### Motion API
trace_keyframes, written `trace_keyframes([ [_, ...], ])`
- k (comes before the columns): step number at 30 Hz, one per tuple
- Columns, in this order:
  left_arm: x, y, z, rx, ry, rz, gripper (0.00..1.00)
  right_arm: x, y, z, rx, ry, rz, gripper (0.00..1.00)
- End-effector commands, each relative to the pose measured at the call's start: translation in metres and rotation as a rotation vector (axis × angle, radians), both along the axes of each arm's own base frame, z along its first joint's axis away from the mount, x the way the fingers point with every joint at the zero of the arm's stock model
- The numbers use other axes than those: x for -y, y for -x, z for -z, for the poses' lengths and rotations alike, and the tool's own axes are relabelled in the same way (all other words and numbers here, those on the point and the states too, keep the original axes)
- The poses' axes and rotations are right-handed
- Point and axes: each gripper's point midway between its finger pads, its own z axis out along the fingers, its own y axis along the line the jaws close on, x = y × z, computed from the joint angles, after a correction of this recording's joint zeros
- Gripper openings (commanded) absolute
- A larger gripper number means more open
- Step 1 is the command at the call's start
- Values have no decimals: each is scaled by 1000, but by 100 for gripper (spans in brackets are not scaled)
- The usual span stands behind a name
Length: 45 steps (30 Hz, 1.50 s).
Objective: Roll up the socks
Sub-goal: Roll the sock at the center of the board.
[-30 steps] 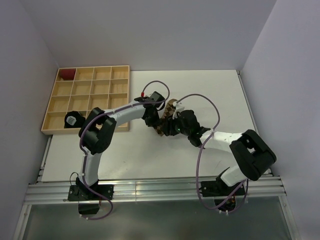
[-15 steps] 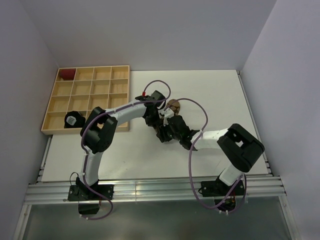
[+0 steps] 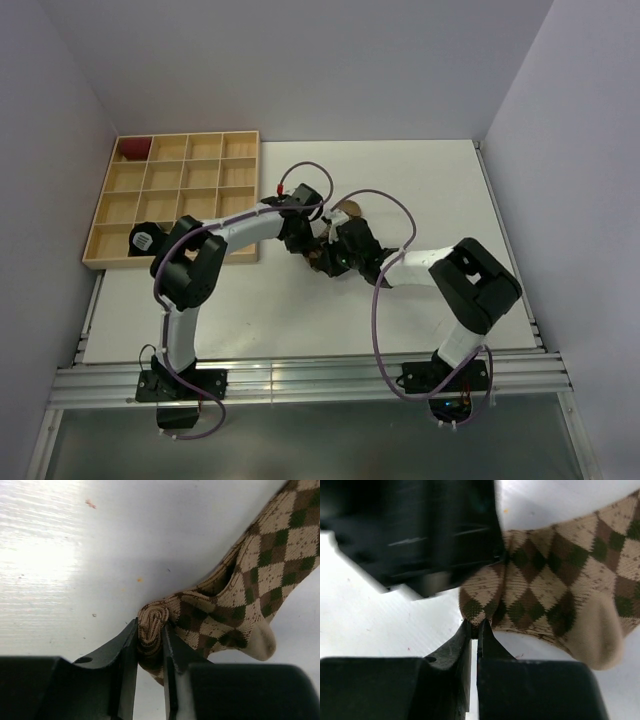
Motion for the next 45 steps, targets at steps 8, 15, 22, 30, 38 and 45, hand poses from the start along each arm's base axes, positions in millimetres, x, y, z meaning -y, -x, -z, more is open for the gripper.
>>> trace_keyframes([
  [8, -12, 8, -15, 39, 105, -57, 59, 10, -13, 16, -482, -301, 16, 0],
  [15, -20, 6, -31, 114, 204, -118, 77, 15, -18, 22, -641, -401, 49, 0],
  [22, -17, 0, -60, 285, 424, -173, 79, 18, -24, 25, -749, -438, 84, 0],
  [30, -16, -1, -61, 355, 504, -187, 84, 17, -26, 27, -784, -436, 96, 0],
  [38, -16, -7, -38, 316, 465, -216, 76, 17, -27, 27, -794, -435, 111, 0],
  [45, -16, -9, -23, 275, 440, -229, 65, 17, -27, 27, -802, -445, 118, 0],
])
